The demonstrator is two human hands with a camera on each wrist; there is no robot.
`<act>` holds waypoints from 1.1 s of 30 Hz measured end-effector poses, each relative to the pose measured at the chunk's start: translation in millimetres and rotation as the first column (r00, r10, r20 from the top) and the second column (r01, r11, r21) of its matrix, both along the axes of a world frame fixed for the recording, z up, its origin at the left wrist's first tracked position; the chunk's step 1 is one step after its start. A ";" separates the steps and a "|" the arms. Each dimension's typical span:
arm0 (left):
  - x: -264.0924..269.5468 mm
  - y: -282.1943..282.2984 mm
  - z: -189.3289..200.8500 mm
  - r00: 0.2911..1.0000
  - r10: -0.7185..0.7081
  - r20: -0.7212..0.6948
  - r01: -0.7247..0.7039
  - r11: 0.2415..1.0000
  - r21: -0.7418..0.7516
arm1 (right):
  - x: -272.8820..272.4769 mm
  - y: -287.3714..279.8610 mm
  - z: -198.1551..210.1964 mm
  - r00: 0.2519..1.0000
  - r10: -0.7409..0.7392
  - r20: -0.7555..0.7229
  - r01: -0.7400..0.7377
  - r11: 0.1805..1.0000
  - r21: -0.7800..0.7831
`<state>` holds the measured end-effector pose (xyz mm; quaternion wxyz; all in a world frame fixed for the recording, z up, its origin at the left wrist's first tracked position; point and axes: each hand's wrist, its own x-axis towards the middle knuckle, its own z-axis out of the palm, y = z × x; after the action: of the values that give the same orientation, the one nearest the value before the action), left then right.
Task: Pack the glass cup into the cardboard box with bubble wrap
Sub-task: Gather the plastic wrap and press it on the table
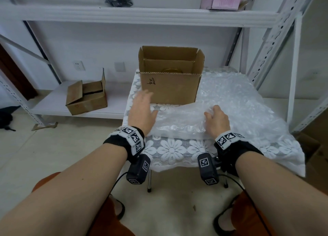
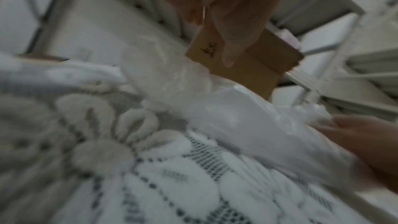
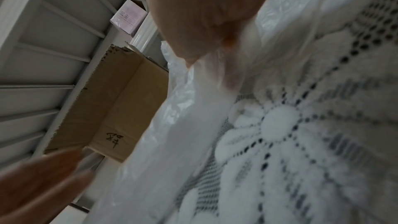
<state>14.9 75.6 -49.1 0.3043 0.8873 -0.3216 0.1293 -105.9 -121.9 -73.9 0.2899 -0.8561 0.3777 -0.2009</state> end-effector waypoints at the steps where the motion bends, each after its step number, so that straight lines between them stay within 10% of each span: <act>1: -7.2 -6.2 4.7 0.994 -0.104 0.015 0.104 0.994 0.036 | 0.0 0.4 0.2 1.000 -0.006 -0.005 0.006 1.000 0.007; 7: -32.0 -33.4 -8.1 0.890 -0.227 -0.395 0.407 0.788 0.462 | -4.5 2.2 0.4 0.998 -0.014 -0.060 0.016 0.999 0.028; 13: -27.6 -33.6 -33.5 0.938 -0.162 -0.306 0.343 0.552 0.760 | -7.9 4.7 0.7 0.997 -0.039 -0.070 0.034 0.996 -0.077; 18: -33.8 -37.8 -35.3 0.944 -0.206 -0.258 0.328 0.500 0.802 | 5.2 33.0 11.2 0.975 0.195 -0.109 -0.224 0.833 -0.506; 23: -40.7 -39.8 -39.9 0.955 -0.201 -0.216 0.288 0.477 0.831 | 19.4 48.2 -12.1 0.807 0.441 -0.394 -0.563 0.776 -0.285; 33: -16.7 -17.3 -27.6 0.976 -0.010 -0.219 0.190 0.535 0.823 | 18.1 41.2 -37.8 0.737 0.360 -0.573 -0.530 0.834 -0.158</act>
<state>-1.9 58.2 -76.7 -0.1218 0.9122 -0.3643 -0.1424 -87.8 -80.7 -111.7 0.0784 -0.9776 0.1865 0.0578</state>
